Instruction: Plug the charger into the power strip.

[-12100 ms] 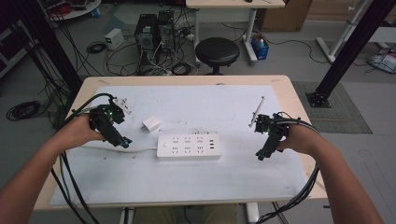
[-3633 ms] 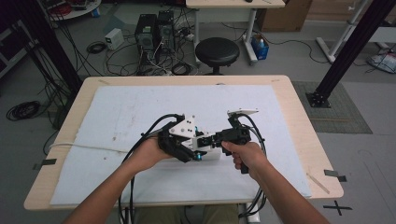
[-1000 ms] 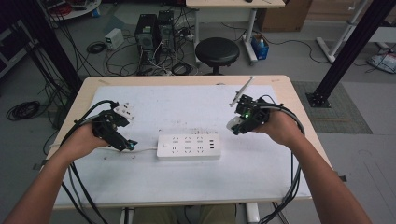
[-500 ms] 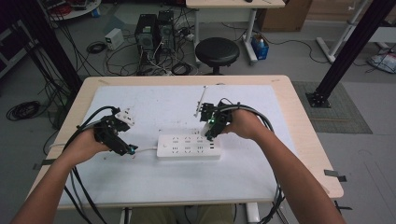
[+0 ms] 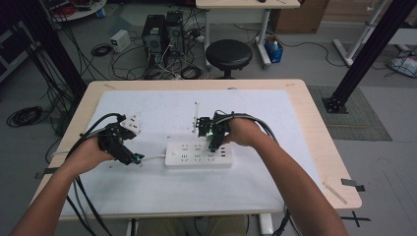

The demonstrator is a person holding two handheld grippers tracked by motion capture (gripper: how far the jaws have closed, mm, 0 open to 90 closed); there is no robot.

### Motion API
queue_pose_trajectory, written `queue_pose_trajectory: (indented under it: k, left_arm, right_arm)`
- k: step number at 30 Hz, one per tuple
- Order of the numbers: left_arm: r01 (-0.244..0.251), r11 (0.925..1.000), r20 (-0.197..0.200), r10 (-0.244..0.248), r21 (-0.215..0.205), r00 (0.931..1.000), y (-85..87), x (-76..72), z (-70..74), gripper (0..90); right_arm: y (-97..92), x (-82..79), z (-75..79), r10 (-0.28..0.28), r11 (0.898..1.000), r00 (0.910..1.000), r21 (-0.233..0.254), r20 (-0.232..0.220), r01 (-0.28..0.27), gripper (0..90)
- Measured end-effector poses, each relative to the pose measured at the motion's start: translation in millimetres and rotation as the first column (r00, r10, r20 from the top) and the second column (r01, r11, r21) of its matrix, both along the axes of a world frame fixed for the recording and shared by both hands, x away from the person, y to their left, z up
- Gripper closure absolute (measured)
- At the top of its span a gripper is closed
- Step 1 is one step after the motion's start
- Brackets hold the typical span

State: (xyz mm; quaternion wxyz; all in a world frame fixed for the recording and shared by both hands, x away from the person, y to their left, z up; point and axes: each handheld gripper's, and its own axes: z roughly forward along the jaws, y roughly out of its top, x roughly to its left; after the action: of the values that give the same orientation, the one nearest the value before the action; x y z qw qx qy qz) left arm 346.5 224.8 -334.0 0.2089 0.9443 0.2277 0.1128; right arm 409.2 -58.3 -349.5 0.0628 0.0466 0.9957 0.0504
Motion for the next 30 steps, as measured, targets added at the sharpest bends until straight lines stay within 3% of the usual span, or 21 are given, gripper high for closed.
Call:
queue_pose_trajectory:
  k: [7,9,10,15,18,23,28,30]
  left_arm:
    - [-0.002,1.0000,-0.003,0.002,-0.005,1.0000,0.6,1.1,-1.2,20.1]
    - [0.001,1.0000,-0.003,-0.001,-0.005,1.0000,0.5,1.8,-1.4,20.1]
    - [0.004,1.0000,-0.003,-0.004,-0.002,1.0000,0.4,2.0,-1.3,20.1]
    - [0.002,1.0000,-0.004,-0.002,-0.009,1.0000,-0.2,1.6,-2.1,20.1]
    - [0.007,1.0000,-0.006,-0.007,-0.006,1.0000,0.1,1.6,-2.7,20.1]
    - [0.004,0.9999,-0.009,-0.004,-0.011,0.9999,0.2,1.9,-4.3,20.1]
    - [0.010,0.9999,-0.008,-0.010,-0.013,0.9999,-0.2,3.1,-4.3,20.1]
    - [0.005,0.9999,-0.009,-0.006,-0.014,0.9999,0.4,2.3,-4.4,20.1]
  right_arm:
    - [4.9,0.2,-4.5,0.070,0.997,0.9975,-0.029,0.008,-0.069,61.9]
    - [2.7,-2.1,-5.1,0.140,0.990,0.9898,-0.028,0.029,-0.139,61.9]
    - [2.4,-2.3,-5.1,0.145,0.989,0.9890,-0.029,0.030,-0.144,61.8]
    - [6.7,0.9,-4.7,0.048,0.998,0.9989,-0.050,-0.004,-0.048,62.0]
    - [8.6,1.8,-4.9,0.032,0.998,0.9994,-0.056,-0.013,-0.033,62.1]
    - [10.5,3.9,-5.0,0.036,0.997,0.9991,-0.066,-0.021,-0.037,62.2]
    - [16.0,2.4,-6.9,0.077,0.993,0.9970,-0.084,-0.010,-0.078,62.2]
    - [20.6,-1.0,-16.3,0.105,0.985,0.9944,-0.142,0.012,-0.102,62.2]
